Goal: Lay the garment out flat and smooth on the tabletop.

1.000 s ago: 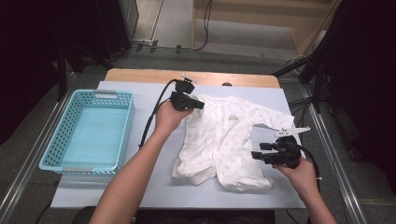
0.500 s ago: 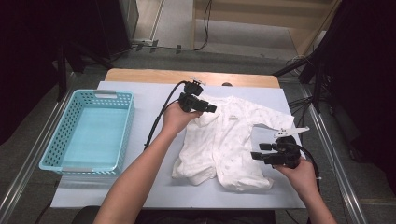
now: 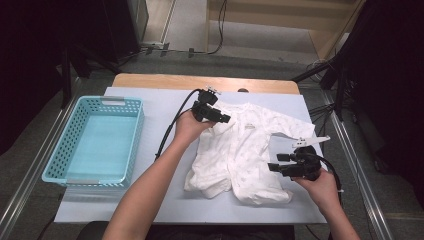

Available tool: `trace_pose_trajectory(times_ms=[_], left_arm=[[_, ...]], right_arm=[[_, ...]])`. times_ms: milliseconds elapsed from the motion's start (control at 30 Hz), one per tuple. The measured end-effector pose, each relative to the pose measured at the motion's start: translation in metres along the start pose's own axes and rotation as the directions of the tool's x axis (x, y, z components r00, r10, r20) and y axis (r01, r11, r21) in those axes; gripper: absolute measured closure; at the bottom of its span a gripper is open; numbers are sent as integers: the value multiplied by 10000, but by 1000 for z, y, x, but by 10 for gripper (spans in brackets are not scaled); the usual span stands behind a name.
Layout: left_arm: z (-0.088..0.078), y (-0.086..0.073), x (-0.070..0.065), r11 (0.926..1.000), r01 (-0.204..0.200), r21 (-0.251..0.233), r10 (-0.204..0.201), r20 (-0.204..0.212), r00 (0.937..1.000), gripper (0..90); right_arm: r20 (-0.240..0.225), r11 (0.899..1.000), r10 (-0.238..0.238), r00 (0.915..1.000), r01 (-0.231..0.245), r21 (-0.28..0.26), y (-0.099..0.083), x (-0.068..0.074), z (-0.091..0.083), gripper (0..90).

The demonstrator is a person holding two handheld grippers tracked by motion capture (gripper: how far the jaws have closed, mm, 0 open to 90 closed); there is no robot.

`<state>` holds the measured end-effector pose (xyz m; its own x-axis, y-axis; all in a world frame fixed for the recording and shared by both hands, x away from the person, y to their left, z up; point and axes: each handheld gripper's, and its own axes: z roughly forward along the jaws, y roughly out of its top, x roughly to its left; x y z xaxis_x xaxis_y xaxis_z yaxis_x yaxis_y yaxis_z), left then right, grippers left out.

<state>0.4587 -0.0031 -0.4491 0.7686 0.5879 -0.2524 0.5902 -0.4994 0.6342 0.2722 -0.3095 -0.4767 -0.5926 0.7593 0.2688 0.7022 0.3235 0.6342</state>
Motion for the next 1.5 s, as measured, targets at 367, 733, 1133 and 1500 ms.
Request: trace_pose_trajectory(times_ms=[367,733,1133,1500], left_arm=[[28,-6,10,9999,-2,148,5,-179,9998,459],[46,-14,10,9966,-156,807,170,-164,9997,460],[43,-13,-10,9885,-760,1309,771,-31,9970,633],[42,-16,-9,9890,-328,1442,306,174,9994,851]], right_arm=[[6,9999,-93,10000,93,71,-3,4,0,357],[40,9996,-201,9998,200,208,-7,7,1,358],[55,9993,-277,9996,275,268,-7,8,1,358],[49,9991,-288,9996,286,311,-7,8,3,358]])
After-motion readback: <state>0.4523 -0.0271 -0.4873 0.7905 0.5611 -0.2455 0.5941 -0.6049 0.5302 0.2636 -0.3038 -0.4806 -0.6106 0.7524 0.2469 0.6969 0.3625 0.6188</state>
